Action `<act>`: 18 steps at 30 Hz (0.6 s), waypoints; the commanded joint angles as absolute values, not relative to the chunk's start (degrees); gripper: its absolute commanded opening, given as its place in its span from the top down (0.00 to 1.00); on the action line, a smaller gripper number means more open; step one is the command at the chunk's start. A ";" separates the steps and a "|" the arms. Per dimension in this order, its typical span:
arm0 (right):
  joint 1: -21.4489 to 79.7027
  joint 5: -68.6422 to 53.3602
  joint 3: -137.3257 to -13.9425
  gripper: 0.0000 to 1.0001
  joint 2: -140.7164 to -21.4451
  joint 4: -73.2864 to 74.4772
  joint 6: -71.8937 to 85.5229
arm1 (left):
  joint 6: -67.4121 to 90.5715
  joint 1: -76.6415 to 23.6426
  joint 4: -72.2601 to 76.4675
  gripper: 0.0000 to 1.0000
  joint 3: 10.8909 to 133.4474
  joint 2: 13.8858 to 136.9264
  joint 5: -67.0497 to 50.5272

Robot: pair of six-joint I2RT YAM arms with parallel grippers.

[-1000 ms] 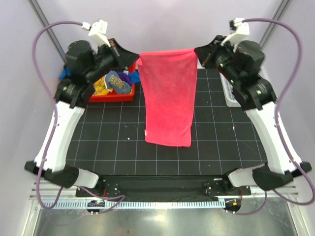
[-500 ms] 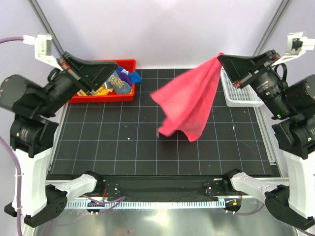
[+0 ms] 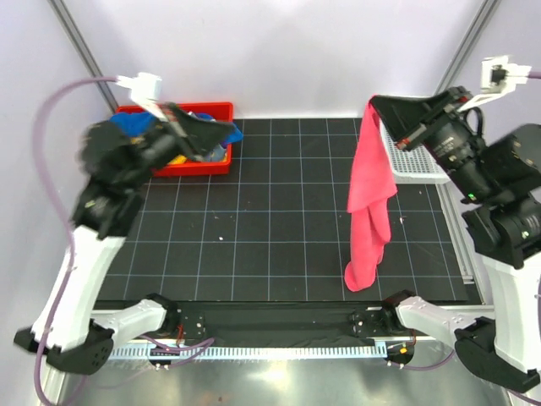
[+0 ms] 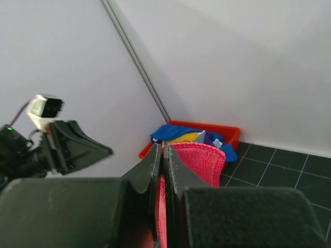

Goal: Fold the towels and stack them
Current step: Flatten out the crumpled towel

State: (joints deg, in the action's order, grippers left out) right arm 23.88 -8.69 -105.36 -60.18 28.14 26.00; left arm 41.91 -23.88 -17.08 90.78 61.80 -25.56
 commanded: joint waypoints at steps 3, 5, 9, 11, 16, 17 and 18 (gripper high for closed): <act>23.82 -7.82 -105.03 0.99 -62.58 26.72 24.87 | 39.47 -33.29 -12.31 0.72 80.43 65.21 -18.58; 23.73 -7.82 -105.03 0.99 -63.01 26.72 24.79 | 37.36 -38.31 -10.99 0.64 78.93 67.05 -16.01; 23.82 -7.82 -104.94 0.99 -63.81 27.07 24.61 | 36.21 -41.75 -7.05 0.45 76.47 70.31 -13.62; 23.82 -7.91 -104.85 0.99 -63.98 27.07 24.26 | 36.30 -41.92 -5.54 0.40 76.20 72.06 -13.97; 23.82 -7.65 -105.12 0.99 -64.51 27.60 23.64 | 34.72 -41.84 -1.23 0.31 76.02 73.21 -13.72; 23.82 -7.65 -105.12 0.99 -64.51 27.42 23.64 | 33.76 -41.84 -1.14 0.30 76.29 73.73 -13.19; 23.82 -7.73 -105.20 0.99 -64.60 27.51 23.64 | 33.14 -41.84 -0.97 0.29 76.64 74.26 -13.18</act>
State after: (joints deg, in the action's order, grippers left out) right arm 23.88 -8.08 -103.92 -64.90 29.21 24.73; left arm 36.32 -41.95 -6.74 75.50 73.52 -14.72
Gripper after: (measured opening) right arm 0.101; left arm 0.700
